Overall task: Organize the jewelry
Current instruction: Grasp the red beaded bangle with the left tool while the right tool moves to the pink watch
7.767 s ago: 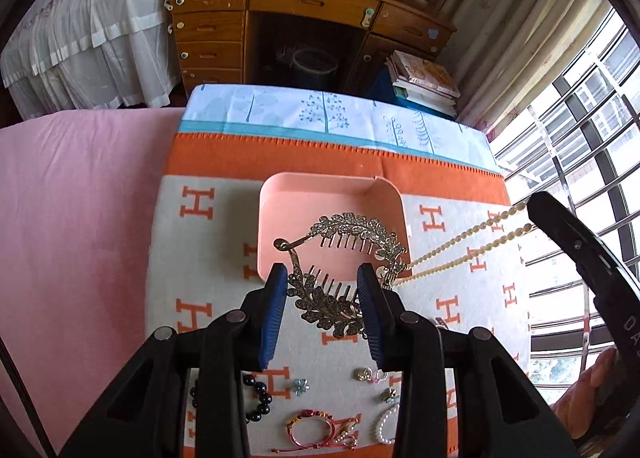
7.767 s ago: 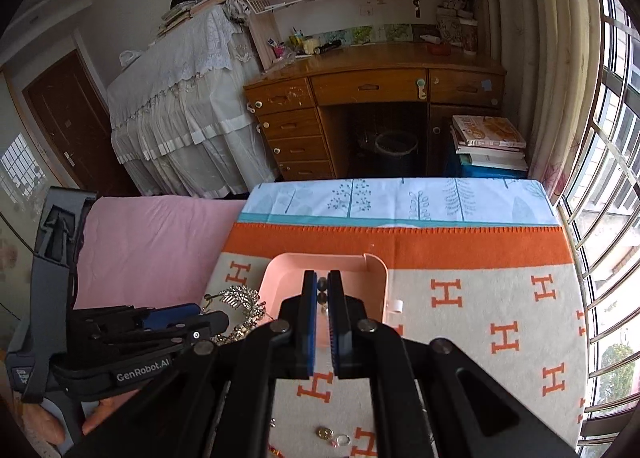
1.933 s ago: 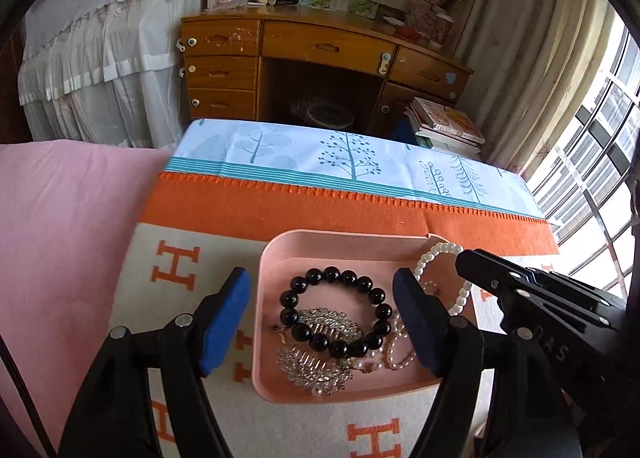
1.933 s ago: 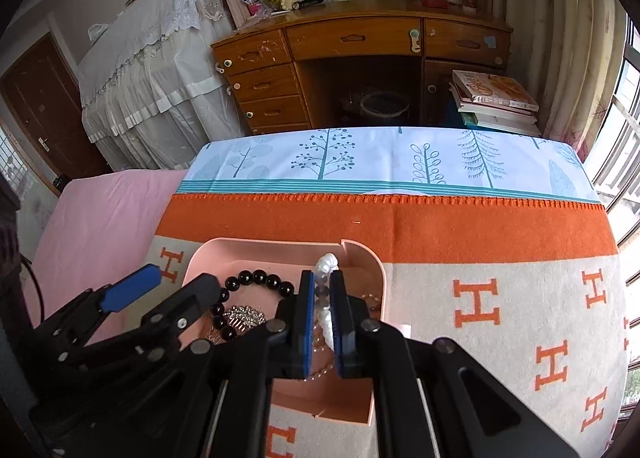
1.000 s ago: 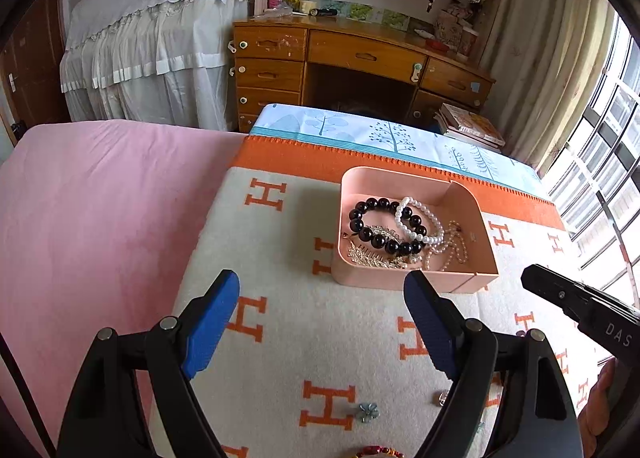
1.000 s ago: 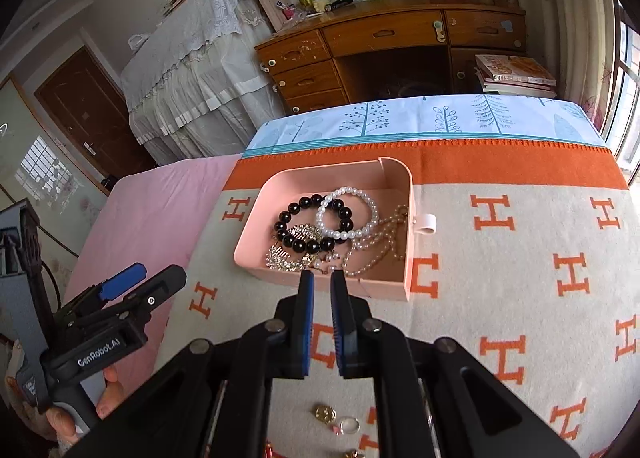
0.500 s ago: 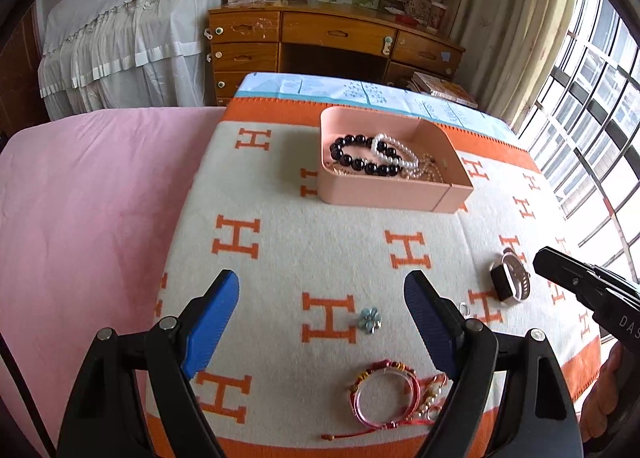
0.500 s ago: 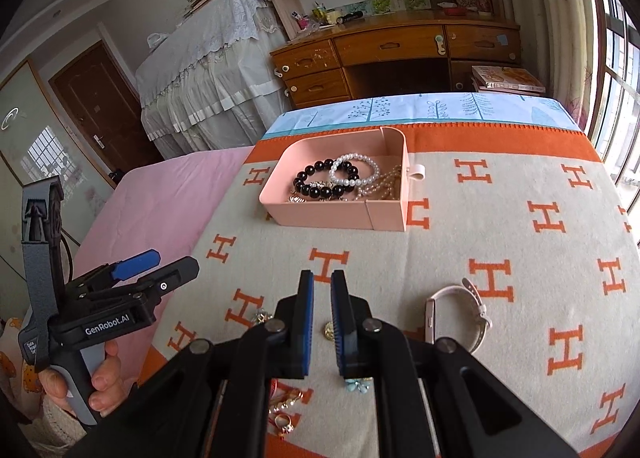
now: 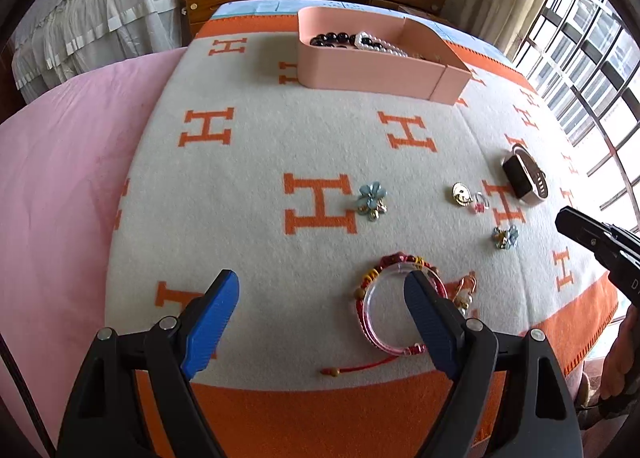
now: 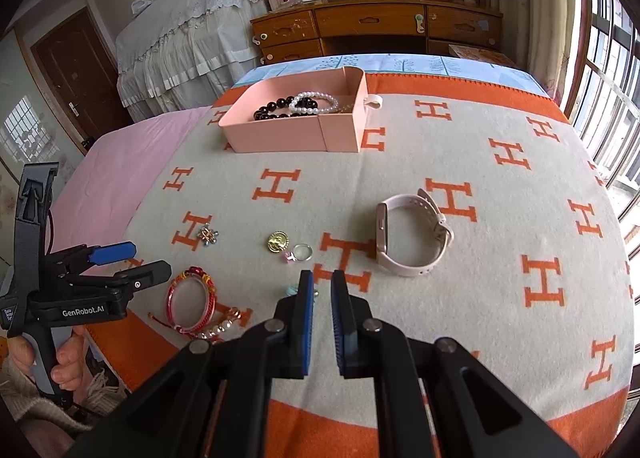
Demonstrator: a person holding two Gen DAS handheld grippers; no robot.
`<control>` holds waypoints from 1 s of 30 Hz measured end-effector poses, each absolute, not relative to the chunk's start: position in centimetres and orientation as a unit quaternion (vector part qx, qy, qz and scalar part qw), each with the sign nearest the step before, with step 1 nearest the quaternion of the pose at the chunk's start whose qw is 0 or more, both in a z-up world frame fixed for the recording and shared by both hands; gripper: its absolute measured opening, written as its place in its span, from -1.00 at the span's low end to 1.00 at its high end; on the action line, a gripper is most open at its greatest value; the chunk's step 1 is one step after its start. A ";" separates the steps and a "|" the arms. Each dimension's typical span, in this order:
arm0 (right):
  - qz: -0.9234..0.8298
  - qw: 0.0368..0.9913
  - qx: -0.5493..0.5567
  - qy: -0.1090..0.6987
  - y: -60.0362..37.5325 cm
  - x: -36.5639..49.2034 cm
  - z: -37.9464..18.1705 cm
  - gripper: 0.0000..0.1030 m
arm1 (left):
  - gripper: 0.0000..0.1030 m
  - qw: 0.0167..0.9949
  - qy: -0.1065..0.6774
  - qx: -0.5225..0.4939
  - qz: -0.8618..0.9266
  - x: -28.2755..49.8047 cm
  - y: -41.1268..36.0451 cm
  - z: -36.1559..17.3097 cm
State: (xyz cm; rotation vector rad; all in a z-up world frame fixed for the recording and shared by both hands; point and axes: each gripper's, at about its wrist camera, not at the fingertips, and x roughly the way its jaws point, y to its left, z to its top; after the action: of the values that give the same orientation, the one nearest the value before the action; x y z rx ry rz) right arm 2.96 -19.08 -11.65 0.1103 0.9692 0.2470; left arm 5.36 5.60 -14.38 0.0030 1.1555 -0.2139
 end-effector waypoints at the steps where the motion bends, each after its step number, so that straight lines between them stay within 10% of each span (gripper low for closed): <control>1: 0.115 0.876 0.054 0.466 -19.3 2.9 -11.8 -0.83 | 0.61 0.830 0.548 0.004 -0.103 5.2 5.4 -14.6; 18: 0.126 0.873 0.065 0.466 -19.9 2.6 -13.0 -0.83 | 0.03 0.806 0.584 0.034 -0.089 4.7 3.2 -15.6; 24: 0.126 0.874 0.072 0.464 -20.5 2.6 -13.1 -0.83 | -0.76 0.807 0.579 0.062 -0.096 4.4 1.5 -15.3; 30: 0.119 0.878 0.080 0.457 -21.3 2.4 -12.8 -0.83 | -0.88 0.812 0.575 0.032 -0.093 4.4 1.6 -15.1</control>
State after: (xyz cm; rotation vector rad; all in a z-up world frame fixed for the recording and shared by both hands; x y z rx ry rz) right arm 2.42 -21.34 -12.84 0.1667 0.9535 0.2480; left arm 4.41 1.62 -15.15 0.0684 1.2283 -0.1984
